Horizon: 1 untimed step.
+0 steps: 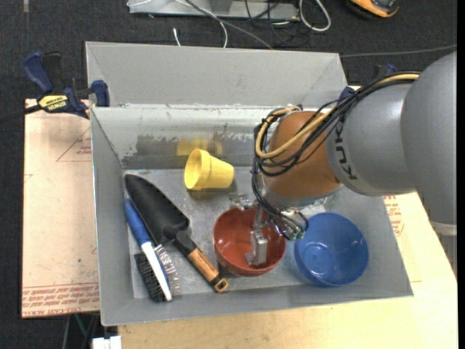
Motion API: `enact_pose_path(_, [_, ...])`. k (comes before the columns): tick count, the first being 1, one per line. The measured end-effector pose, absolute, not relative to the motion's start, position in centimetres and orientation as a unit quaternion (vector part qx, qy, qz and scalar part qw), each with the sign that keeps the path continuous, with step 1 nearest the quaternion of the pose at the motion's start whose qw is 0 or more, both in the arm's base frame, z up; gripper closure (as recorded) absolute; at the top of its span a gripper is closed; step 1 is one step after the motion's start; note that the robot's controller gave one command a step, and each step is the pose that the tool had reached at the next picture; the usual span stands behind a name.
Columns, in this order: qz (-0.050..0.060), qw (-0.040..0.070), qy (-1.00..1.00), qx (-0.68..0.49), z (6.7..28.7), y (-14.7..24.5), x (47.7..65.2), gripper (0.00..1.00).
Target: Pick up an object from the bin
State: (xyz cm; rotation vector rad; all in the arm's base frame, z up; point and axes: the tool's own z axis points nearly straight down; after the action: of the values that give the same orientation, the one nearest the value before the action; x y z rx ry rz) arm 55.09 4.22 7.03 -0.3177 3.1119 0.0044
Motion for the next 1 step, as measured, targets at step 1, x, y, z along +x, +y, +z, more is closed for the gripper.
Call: enact_pose_path(1, [0.007,0.010,0.998,-0.062,13.02,9.52,55.66,1.00])
